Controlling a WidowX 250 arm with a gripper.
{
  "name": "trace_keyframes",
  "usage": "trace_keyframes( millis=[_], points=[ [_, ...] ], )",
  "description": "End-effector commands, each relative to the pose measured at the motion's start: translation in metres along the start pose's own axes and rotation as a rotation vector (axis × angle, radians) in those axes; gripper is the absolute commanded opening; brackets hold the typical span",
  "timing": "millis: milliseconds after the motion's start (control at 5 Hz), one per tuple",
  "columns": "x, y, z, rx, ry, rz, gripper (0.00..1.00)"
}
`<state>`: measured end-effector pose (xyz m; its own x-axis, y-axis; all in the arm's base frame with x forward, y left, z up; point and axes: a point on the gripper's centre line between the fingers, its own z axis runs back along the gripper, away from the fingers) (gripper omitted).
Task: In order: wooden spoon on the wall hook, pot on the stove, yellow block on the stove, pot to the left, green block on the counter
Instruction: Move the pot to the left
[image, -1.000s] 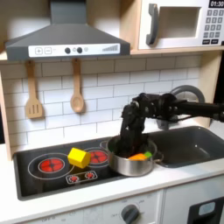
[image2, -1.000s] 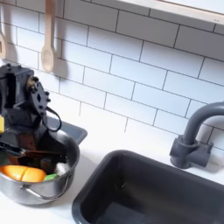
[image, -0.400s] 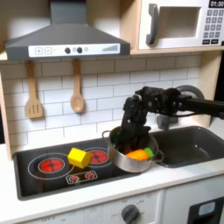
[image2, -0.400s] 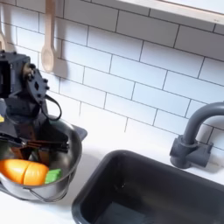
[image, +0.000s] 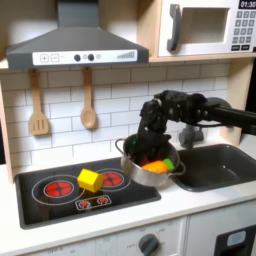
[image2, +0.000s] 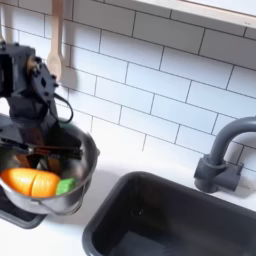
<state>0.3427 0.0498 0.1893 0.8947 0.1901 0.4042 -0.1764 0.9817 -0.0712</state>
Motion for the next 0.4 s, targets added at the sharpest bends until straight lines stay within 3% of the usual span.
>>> trace_keyframes(
  millis=[0,200],
  points=[
    [0.016,0.016,0.009,0.003,-0.016,0.075,0.0],
    [0.014,0.045,0.018,0.028,-0.021,0.13,0.0]
  ],
)
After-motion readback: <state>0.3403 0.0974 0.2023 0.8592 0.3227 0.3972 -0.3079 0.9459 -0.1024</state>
